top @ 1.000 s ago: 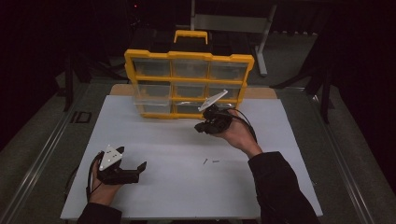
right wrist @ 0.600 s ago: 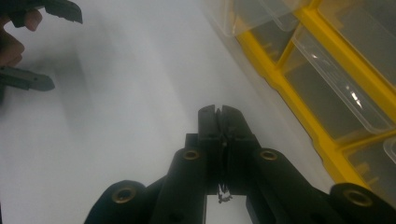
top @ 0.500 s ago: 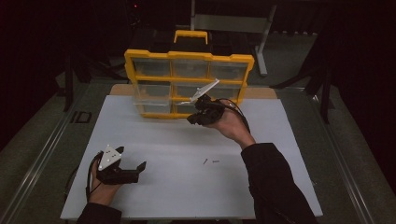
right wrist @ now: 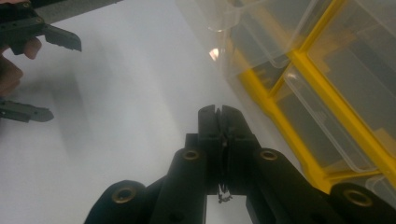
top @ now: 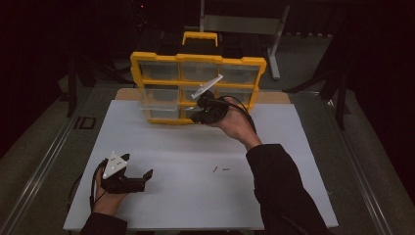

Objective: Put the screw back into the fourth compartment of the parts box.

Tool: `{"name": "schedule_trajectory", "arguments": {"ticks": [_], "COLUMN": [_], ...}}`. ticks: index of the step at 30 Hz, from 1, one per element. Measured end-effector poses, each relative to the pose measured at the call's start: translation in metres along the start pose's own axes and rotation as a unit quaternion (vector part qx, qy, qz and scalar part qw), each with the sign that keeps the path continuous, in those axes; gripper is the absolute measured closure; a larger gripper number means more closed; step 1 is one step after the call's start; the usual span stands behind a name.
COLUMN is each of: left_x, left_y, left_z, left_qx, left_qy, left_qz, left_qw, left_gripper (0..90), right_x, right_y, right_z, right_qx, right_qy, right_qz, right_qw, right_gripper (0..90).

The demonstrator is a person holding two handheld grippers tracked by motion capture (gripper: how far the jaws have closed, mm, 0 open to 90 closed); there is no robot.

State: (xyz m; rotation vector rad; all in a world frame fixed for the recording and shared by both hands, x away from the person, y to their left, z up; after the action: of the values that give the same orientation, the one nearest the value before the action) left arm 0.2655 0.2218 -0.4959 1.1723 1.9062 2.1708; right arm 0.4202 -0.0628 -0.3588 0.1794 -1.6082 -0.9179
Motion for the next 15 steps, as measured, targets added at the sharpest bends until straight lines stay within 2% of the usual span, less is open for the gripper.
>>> {"name": "schedule_trajectory", "arguments": {"ticks": [8,15], "left_x": [0.0,0.0], "left_y": [0.0,0.0], "left_z": [0.001,0.001], "left_qx": [-0.001,-0.001], "left_qy": [-0.001,-0.001], "left_qz": [0.0,0.0], "left_qw": [1.0,1.0], "left_gripper": [0.0,0.0], "right_x": [0.002,0.005], "right_y": [0.012,0.02], "right_z": [-0.002,-0.005], "right_qx": [0.004,-0.001], "right_qy": [-0.007,-0.008], "right_qz": [0.0,-0.01], "right_qw": [1.0,0.9999], "right_gripper": [87.8,87.8]}}
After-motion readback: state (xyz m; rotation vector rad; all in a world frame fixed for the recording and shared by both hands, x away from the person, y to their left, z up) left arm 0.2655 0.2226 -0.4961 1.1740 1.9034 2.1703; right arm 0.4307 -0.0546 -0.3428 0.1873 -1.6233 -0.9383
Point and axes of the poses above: each handheld gripper's, and its own axes: x roughly backward along the jaws, y roughly out of its top, z roughly to its left, the point moved 1 cm from there along -x, roughly forward along the jaws, and after that the axes turned 1 degree about z, right-handed, at the moved point
